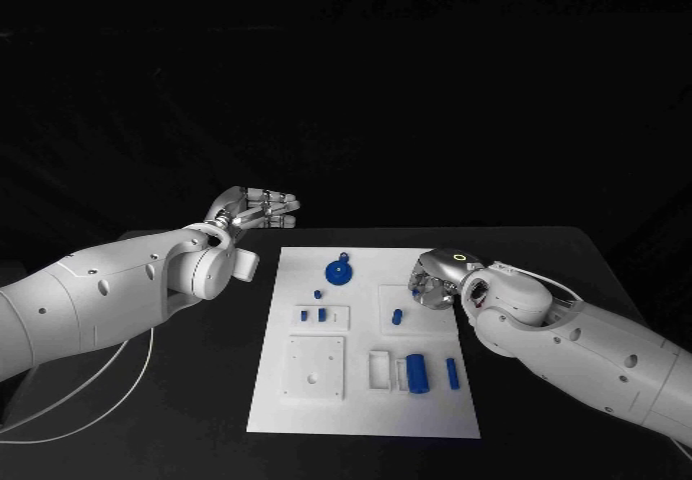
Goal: Assemble the parts on the task board
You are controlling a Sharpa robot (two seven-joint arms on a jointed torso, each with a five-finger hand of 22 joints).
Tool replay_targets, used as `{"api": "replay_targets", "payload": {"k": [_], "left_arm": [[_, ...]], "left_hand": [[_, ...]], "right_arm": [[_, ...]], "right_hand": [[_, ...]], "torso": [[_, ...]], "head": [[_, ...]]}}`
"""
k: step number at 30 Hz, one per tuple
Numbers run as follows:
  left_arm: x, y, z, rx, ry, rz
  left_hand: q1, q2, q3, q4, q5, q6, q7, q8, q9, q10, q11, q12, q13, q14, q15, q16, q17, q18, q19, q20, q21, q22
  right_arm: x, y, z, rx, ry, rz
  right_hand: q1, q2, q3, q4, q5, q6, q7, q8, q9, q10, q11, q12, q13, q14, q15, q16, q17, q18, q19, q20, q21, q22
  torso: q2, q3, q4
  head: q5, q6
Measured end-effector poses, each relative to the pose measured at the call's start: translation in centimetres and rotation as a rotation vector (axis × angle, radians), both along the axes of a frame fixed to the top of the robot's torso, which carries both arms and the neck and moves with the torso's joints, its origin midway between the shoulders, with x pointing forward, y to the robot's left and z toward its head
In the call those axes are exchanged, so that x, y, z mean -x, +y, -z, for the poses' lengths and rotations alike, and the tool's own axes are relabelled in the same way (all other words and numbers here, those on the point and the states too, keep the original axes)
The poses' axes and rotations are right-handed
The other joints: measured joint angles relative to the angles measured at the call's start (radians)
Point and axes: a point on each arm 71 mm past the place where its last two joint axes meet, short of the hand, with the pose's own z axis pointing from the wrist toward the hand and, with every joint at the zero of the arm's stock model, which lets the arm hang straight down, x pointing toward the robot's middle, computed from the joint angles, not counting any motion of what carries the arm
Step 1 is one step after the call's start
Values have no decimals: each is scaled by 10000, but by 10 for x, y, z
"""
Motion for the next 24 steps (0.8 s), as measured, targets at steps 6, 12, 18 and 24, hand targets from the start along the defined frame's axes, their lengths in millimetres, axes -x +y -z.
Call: {"api": "replay_targets", "payload": {"k": [6, 12, 18, 24], "left_arm": [[0, 0, 0, 7, 7, 2], [0, 0, 0, 2, 9, -10], [-1, 2, 0, -16, 4, -57], [-2, 3, 0, -42, -7, -121]], "left_hand": [[0, 0, 16, -15, 0, 0, 0, 0, 0, 0, 0, 0, 0, 0, 0, 0, -1, 0, 0, 0, 0, -29], [67, 65, 41, -124, 0, 0, 0, 0, 0, -104, 9, 0, 0, -1, 0, 0, -1, 0, -1, 0, 0, -57], [67, 65, 2, -169, 0, -77, 37, 0, 0, -124, 29, 0, 0, -1, 0, 0, -3, 0, 2, -2, 45, -89], [67, 65, 27, -194, 0, -135, 61, 0, -1, -176, 10, 0, 0, -1, 1, 0, -3, 0, 35, -36, 45, -109]], "right_arm": [[-1, 2, 1, 52, -158, 5], [-1, 5, 3, 138, -363, 20], [0, 6, 4, 221, -569, 41], [2, 6, 5, 212, -781, 63]], "right_hand": [[29, 101, 201, 123, -464, 313, -64, -5, 9, 268, -102, 0, 7, 55, -55, 0, 13, -51, -32, -37, 59, 0], [29, 99, 213, 136, -465, 570, -130, -26, 56, 502, -180, 0, 45, 70, -146, 0, 25, -151, 2, -108, 67, 0], [-3, 98, 631, 103, -476, 690, -162, -33, 67, 634, -219, 0, 46, 109, -185, 0, 73, -271, 3, -180, 179, 56], [-37, 85, 1030, -16, -543, 760, -158, -47, 69, 722, -236, -15, 29, 154, -229, 0, 101, -287, 3, -180, 293, 161]], "torso": [[1, -1, -1], [0, 1, -3], [-1, 1, -1], [-5, 1, 5]], "head": [[1, -23], [-2, -46], [-17, -79], [-4, -77]]}}
